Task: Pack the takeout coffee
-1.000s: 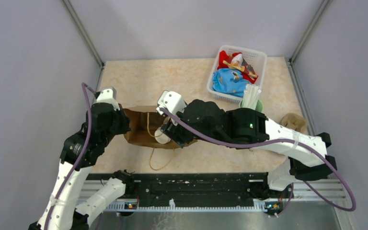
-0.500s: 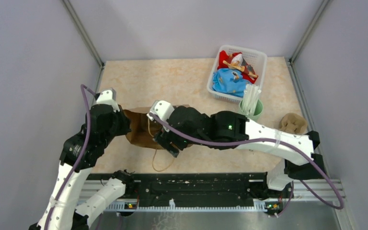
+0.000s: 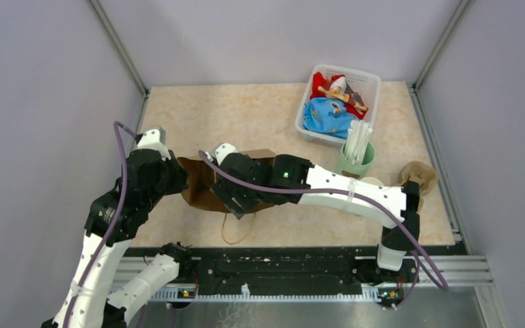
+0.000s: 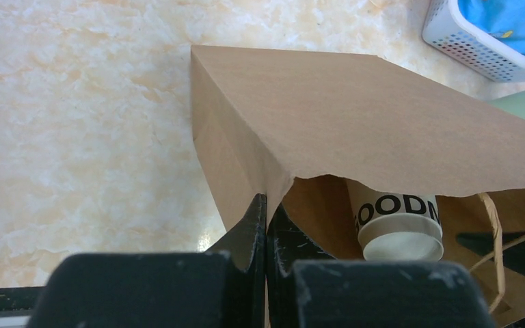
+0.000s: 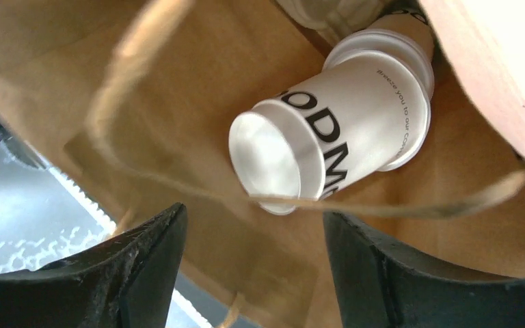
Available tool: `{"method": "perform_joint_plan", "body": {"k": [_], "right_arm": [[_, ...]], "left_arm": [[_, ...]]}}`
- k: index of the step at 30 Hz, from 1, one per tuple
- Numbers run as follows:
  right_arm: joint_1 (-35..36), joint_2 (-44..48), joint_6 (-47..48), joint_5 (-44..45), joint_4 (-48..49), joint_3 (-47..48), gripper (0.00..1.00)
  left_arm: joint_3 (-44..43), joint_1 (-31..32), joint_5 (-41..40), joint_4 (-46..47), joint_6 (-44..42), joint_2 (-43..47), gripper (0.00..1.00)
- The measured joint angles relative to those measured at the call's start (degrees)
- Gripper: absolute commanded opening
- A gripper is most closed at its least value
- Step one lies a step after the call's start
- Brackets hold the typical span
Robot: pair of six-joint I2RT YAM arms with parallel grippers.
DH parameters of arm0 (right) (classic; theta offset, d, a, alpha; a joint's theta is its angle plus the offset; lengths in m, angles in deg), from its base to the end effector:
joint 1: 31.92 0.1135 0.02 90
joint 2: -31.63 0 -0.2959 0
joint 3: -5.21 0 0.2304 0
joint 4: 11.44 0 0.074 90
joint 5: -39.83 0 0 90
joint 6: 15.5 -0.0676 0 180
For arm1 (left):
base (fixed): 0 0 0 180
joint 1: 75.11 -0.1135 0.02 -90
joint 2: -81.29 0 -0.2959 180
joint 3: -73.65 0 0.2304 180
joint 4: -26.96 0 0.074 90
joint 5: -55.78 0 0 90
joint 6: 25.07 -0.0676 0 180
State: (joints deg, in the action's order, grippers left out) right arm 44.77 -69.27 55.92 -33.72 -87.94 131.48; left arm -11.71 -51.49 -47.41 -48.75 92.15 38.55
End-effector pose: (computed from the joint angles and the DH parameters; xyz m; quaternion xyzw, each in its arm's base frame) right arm 0.1041 0.3569 0.3947 -0.4117 0.8390 0.1524 0.3216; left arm 0.0881 -0.0217 0.3940 -0.0821 0.8712 -0.1120 0.4708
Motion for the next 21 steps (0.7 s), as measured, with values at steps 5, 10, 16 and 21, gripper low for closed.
{"method": "perform_joint_plan", "body": {"k": [5, 10, 16, 21], "right_arm": [[-0.09, -3.45, -3.65, 4.22, -1.05, 0.81, 0.81], [0.04, -6.91, -7.02, 9.57, -3.08, 4.17, 0.89], [0.57, -9.22, -9.27, 14.69, -4.46, 5.64, 0.95], [1.31, -13.20, -10.45, 19.10, -6.51, 9.05, 0.94]], "left_arm": [[0.15, 0.00, 1.44, -0.24, 0.76, 0.63, 0.00], [0.15, 0.00, 2.73, -0.28, 0.96, 0.63, 0.00], [0.44, 0.00, 4.42, -0.20, 0.94, 0.72, 0.00], [1.22, 0.00, 5.05, -0.24, 0.90, 1.01, 0.00]]}}
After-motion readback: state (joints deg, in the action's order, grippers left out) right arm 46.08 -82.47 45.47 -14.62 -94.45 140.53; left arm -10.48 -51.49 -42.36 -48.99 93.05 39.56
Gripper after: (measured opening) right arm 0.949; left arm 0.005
